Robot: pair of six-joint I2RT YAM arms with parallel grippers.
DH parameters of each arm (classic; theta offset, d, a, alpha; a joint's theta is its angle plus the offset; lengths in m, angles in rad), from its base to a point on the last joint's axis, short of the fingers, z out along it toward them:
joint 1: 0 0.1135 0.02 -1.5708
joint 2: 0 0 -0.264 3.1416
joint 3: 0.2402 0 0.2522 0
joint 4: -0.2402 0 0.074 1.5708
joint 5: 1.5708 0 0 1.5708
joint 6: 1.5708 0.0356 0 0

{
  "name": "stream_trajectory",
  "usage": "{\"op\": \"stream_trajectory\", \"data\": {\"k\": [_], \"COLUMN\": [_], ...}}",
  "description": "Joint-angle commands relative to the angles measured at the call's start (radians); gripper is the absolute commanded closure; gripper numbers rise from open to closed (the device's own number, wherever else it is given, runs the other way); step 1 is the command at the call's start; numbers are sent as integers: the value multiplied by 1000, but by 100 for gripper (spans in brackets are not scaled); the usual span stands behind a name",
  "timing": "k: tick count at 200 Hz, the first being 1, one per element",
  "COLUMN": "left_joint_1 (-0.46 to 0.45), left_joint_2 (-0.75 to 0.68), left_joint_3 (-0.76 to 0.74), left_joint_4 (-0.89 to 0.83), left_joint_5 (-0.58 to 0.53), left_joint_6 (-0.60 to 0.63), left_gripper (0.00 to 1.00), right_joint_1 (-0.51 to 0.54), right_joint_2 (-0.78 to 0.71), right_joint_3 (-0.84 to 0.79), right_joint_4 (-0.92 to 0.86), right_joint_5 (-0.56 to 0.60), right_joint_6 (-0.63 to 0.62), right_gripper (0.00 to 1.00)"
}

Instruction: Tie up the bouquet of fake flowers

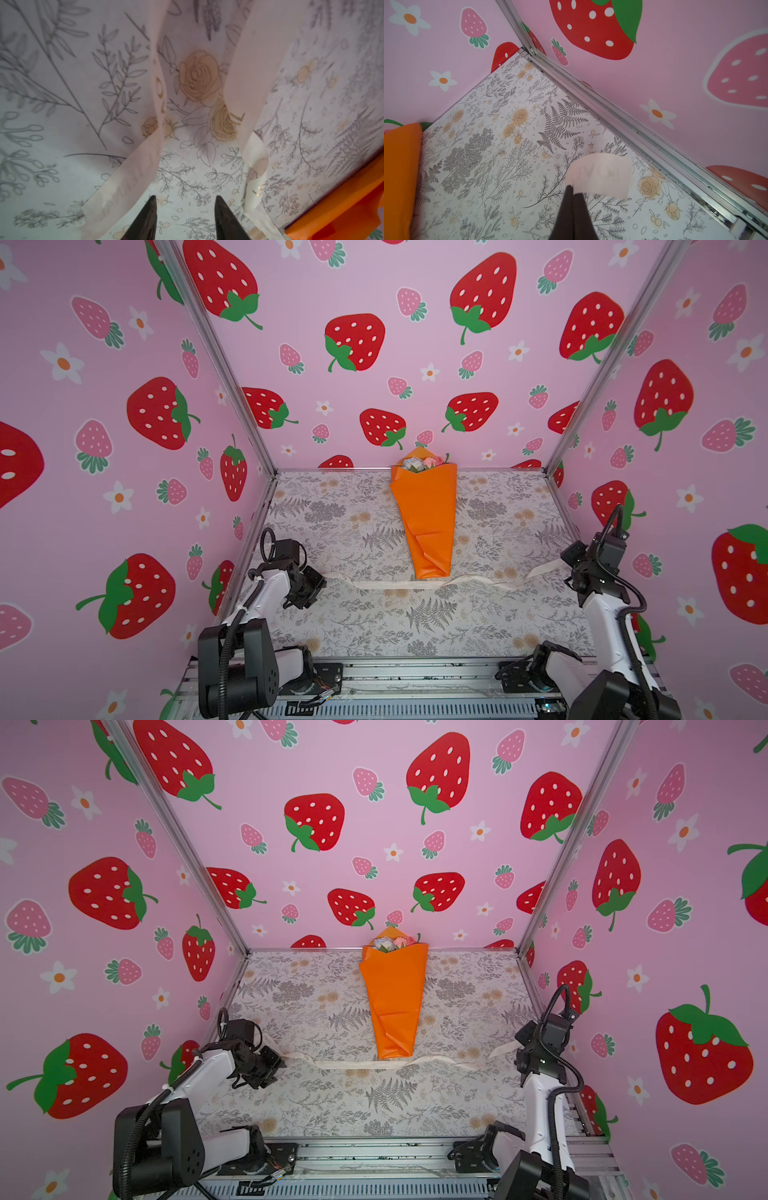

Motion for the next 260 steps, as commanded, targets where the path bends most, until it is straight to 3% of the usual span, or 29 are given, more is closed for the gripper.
{"op": "stream_trajectory", "data": {"k": [1,32,64,105,146,185,223,260], "left_joint_1": [58,179,369,478,479,473,410,312], "left_joint_2": [20,64,154,274,370,370,325,224], "left_joint_3": [-3,8,54,221,380,456,459,321], "left_joint_4": [-8,-32,-22,-10,-11,-40,-71,11], "left_joint_5": [-18,-53,-61,-68,-100,-170,-142,-131], "left_joint_6": [24,78,122,135,128,132,150,72], "left_gripper": [53,54,59,60,62,63,58,48], "right_joint_1": [-1,-1,-1,-1,-2,-2,-1,-1], "right_joint_2": [-15,-15,-16,-9,44,100,118,114], "right_joint_3": [13,17,15,4,-7,0,13,-6], "right_joint_4": [-12,-14,-14,-7,4,11,11,23], "right_joint_5": [-12,-15,-16,-23,-4,24,15,-18], "right_joint_6": [-17,-15,-15,-11,-3,3,-1,17], "right_gripper": [100,100,100,100,100,100,100,100]}}
